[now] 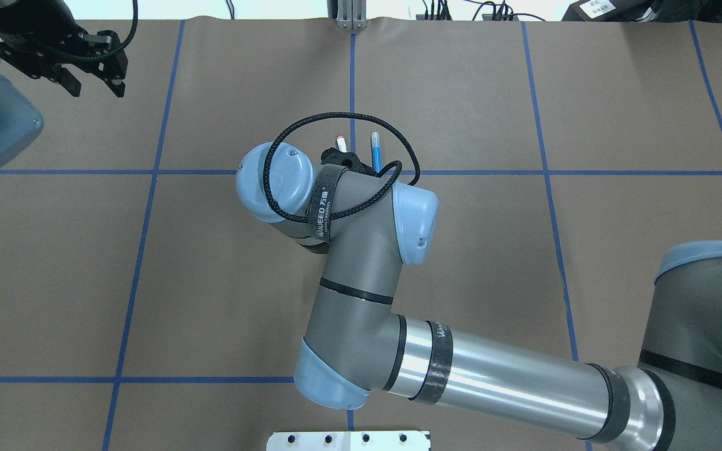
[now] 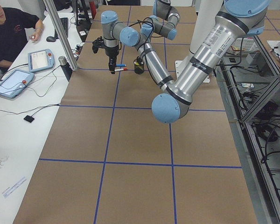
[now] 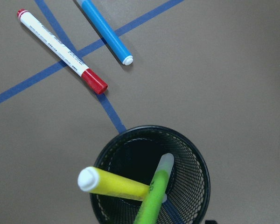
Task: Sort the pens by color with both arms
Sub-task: 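Align the right gripper fingers around the green highlighter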
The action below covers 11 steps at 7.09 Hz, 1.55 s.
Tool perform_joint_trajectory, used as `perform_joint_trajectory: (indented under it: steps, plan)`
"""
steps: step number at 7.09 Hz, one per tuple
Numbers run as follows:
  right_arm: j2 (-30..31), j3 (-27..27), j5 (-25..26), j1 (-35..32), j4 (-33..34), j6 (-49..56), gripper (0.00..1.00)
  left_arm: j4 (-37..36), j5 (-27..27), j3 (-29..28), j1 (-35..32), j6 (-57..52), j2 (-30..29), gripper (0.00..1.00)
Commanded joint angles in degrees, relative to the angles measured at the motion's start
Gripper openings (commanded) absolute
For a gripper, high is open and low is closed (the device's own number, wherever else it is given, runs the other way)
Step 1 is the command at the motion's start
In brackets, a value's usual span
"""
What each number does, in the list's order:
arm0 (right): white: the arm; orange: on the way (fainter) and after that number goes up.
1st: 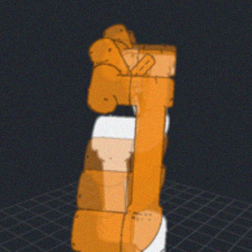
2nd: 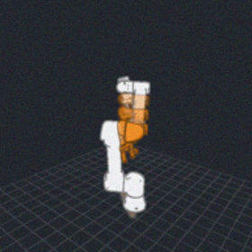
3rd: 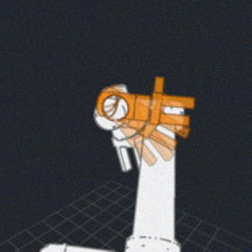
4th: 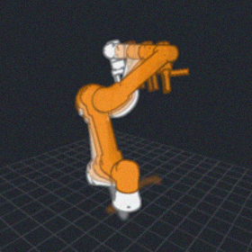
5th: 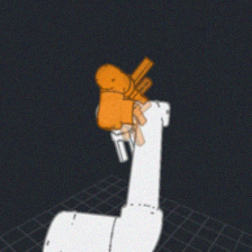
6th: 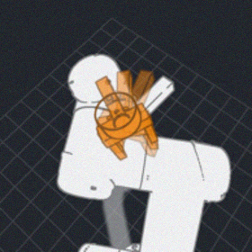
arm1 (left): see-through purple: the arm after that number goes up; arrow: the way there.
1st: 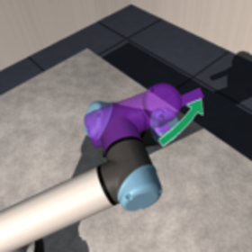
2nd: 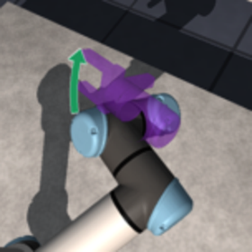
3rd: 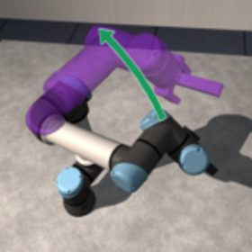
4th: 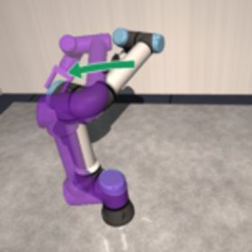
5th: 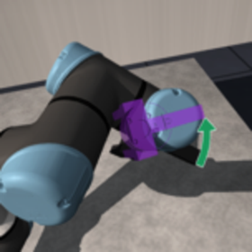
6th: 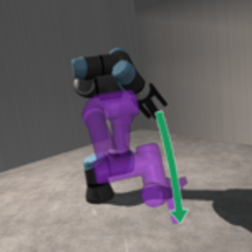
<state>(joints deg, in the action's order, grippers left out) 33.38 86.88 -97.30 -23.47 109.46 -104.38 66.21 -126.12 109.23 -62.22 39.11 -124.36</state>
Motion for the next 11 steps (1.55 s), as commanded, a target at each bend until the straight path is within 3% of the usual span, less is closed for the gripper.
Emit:
perform_joint_trajectory:
  steps: [1, 7, 9, 11]
  plan:
    - [-0.2, 0.5, 0.0, 0.0, 0.9, 0.0, 0.58, 0.0, 0.0, -0.1, 0.1, 0.0, 0.0, 0.65]
    - [-0.2, 0.5, 0.2, 1.1, 0.8, 0.0, 0.56, 0.2, 0.1, -0.4, 0.2, 0.0, 0.0, 0.65]
    - [-0.2, 0.5, 0.1, 1.1, 0.8, 0.0, 0.38, 0.2, 0.1, -0.5, 0.2, 0.0, 0.1, 0.65]
    - [-0.3, 0.7, 0.0, 1.1, 0.8, 0.1, 0.11, 0.2, 0.1, -0.6, 0.2, 0.0, 0.0, 0.65]
